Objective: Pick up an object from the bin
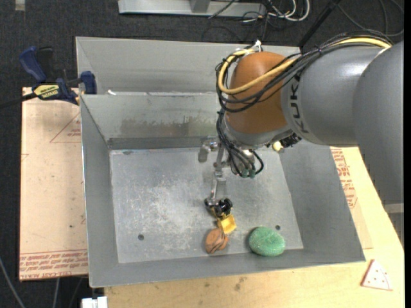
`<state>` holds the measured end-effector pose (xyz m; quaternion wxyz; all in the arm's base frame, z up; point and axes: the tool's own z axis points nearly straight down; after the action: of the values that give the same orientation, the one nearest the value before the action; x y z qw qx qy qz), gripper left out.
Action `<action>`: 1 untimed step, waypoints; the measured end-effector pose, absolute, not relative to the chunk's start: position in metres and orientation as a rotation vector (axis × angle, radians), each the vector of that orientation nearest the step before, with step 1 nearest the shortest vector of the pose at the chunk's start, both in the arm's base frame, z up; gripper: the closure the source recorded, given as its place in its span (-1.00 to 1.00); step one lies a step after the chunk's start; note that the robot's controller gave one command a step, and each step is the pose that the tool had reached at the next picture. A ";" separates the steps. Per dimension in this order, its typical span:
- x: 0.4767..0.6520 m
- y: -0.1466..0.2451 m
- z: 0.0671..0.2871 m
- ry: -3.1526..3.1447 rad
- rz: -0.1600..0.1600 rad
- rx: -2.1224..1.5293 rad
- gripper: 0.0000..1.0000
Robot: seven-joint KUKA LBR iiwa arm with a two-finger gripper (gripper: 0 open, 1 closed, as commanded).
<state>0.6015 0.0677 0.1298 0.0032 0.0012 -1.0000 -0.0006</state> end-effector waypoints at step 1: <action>0.603 0.067 0.134 -3.142 -0.003 0.002 -1.00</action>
Offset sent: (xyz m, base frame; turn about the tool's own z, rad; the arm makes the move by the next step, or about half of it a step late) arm -0.0758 -0.0618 -0.0314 -0.0472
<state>0.6032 0.0675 0.1344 -0.0003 0.0007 -1.0000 -0.0008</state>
